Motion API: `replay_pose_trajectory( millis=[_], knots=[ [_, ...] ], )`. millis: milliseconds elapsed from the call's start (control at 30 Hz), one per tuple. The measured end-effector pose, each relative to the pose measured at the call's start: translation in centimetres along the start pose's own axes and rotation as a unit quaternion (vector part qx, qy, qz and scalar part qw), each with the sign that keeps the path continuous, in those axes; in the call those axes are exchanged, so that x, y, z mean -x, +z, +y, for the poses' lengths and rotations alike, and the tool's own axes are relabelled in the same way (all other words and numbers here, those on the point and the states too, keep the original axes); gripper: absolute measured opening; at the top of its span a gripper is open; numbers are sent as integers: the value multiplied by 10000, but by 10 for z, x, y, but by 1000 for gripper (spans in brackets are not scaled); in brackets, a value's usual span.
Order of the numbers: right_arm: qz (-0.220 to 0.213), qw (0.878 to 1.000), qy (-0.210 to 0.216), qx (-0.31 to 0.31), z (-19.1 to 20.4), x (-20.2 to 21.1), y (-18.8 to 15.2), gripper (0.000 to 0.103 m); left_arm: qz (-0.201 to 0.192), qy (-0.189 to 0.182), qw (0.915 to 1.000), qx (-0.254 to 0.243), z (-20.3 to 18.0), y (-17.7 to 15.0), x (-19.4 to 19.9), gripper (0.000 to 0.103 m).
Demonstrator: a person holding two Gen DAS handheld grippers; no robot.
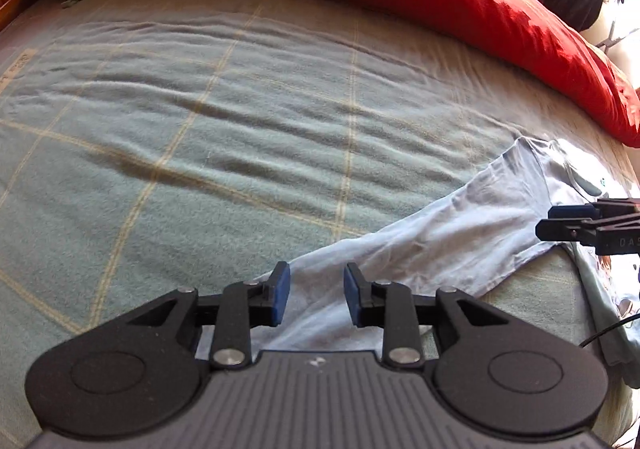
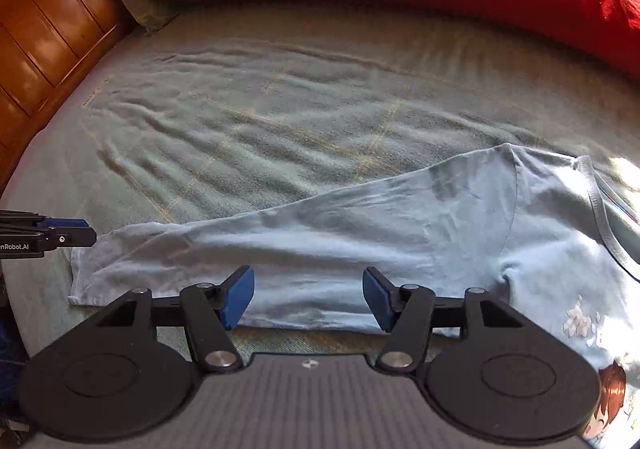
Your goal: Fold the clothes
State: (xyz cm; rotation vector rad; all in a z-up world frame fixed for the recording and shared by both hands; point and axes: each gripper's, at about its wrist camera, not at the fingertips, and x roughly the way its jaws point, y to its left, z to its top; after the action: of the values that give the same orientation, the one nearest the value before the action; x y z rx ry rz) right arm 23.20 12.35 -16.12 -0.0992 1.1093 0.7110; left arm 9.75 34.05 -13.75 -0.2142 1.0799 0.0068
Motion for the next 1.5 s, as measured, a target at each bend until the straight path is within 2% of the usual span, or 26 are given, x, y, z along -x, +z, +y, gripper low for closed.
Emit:
replay_pose_trajectory(
  millis=[67, 100, 200, 300, 433, 500, 567, 600, 833, 900, 1033, 1167, 1200, 1233, 1333, 1367, 1433, 1500],
  knots=[
    [40, 9997, 172, 175, 5, -18, 17, 65, 70, 31, 10000, -16, -1, 9, -12, 28],
    [101, 9994, 226, 240, 7, -26, 24, 65, 89, 51, 9999, -3, -1, 13, -14, 24],
    [238, 9971, 388, 603, 22, -38, 36, 64, 169, -289, 9994, -32, -1, 12, -11, 28],
    [358, 9945, 695, 702, 33, -48, 38, 64, 396, -578, 9974, 146, 6, 4, -15, 29],
    [477, 9925, 939, 616, 42, -73, 40, 64, 786, -468, 9945, 505, 20, -14, -39, 28],
    [592, 9911, 1076, 520, 45, -85, 40, 64, 765, -523, 9937, 633, 25, -21, -41, 30],
    [901, 9898, 928, 603, 47, -95, 30, 64, 814, -550, 9931, 634, 25, -24, -39, 31],
    [924, 9896, 902, 642, 46, -95, 25, 64, 848, -559, 9929, 613, 25, -24, -37, 31],
    [642, 9929, 883, 478, 41, -65, 24, 63, 528, -490, 9973, -139, 14, 10, -32, 30],
    [599, 9936, 872, 395, 39, -62, 22, 63, 654, -569, 9954, -413, 9, 21, -46, 30],
    [635, 9938, 846, 353, 36, -59, 18, 63, 1024, -522, 9844, -1332, -12, 21, -67, 27],
    [643, 9945, 747, 359, 31, -52, 11, 63, 1036, -225, 9672, -2306, -37, 9, -67, 26],
    [639, 9948, 712, 357, 30, -50, 10, 63, 1026, -229, 9661, -2357, -40, 7, -66, 16],
    [646, 9950, 687, 331, 29, -50, 9, 63, 994, -210, 9656, -2394, -43, 6, -65, 0],
    [607, 9958, 647, 244, 24, -45, 6, 63, 679, 6, 9677, -2427, -47, 5, -53, 0],
    [545, 9962, 635, 249, 23, -43, 7, 63, 678, -62, 9709, -2295, -42, 8, -49, 0],
    [359, 9973, 566, 311, 23, -38, 9, 63, 819, -159, 9782, -1903, -29, 13, -47, 10],
    [272, 9977, 534, 332, 21, -39, 14, 63, 703, -170, 9835, -1656, -19, 14, -39, 9]
  ],
)
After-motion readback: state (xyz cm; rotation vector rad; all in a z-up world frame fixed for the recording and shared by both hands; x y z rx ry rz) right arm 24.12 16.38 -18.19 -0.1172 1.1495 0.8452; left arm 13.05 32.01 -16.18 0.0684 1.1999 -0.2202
